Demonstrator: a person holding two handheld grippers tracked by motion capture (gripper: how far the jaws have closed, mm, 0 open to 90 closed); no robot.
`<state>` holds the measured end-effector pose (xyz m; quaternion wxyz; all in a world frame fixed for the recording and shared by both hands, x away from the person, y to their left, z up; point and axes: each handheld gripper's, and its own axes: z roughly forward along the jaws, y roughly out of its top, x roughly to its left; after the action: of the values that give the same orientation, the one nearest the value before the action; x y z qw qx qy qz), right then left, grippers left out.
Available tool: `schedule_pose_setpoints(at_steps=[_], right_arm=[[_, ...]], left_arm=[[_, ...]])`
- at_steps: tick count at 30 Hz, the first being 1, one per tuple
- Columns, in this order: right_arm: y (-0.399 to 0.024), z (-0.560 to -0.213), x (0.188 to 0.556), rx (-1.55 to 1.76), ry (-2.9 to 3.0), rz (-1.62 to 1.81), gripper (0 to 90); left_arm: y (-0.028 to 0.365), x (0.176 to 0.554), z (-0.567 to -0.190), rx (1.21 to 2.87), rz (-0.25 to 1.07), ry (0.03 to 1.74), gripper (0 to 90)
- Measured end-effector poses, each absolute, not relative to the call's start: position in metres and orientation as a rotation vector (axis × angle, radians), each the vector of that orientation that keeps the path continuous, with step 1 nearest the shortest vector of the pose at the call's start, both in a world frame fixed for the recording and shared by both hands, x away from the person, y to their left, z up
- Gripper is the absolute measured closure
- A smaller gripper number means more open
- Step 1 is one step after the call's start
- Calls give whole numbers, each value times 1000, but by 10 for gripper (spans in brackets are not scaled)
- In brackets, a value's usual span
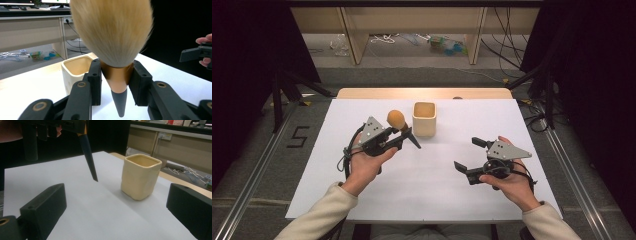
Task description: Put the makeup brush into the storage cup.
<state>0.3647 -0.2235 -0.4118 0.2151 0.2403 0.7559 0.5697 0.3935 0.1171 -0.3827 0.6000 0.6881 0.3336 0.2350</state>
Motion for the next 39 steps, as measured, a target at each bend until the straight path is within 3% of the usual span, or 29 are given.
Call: schedule_pose_setpoints(at_steps=[39], right_arm=[[-240,-415,353,729,2030,1567,13]], left_arm=[[107,413,-368,1615,618,782,656]])
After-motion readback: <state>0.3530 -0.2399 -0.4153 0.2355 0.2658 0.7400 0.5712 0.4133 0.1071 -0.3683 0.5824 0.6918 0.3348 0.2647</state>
